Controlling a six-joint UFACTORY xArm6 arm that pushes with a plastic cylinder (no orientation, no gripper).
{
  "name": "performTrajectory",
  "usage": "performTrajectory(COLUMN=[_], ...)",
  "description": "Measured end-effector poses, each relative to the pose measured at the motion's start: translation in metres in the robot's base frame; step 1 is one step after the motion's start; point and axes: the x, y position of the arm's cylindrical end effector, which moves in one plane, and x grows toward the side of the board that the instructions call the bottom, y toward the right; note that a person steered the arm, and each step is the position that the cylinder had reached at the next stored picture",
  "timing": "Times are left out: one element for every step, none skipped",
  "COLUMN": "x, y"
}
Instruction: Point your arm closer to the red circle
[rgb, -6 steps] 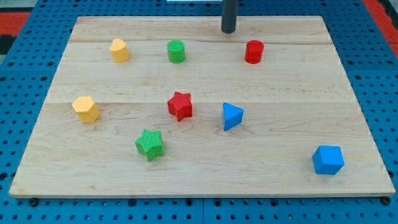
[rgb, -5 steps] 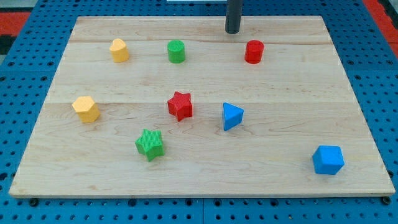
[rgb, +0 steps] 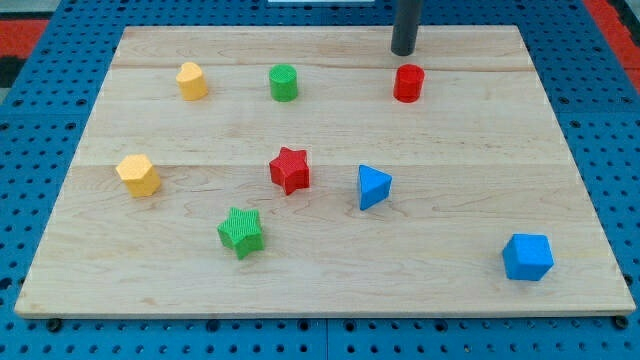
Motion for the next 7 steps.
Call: performTrajectory(x=[0.0, 0.001, 0.041, 0.071, 0.08, 0.082, 0.082], y=[0.013, 0.026, 0.033, 0.04, 0.033, 0.034, 0.034])
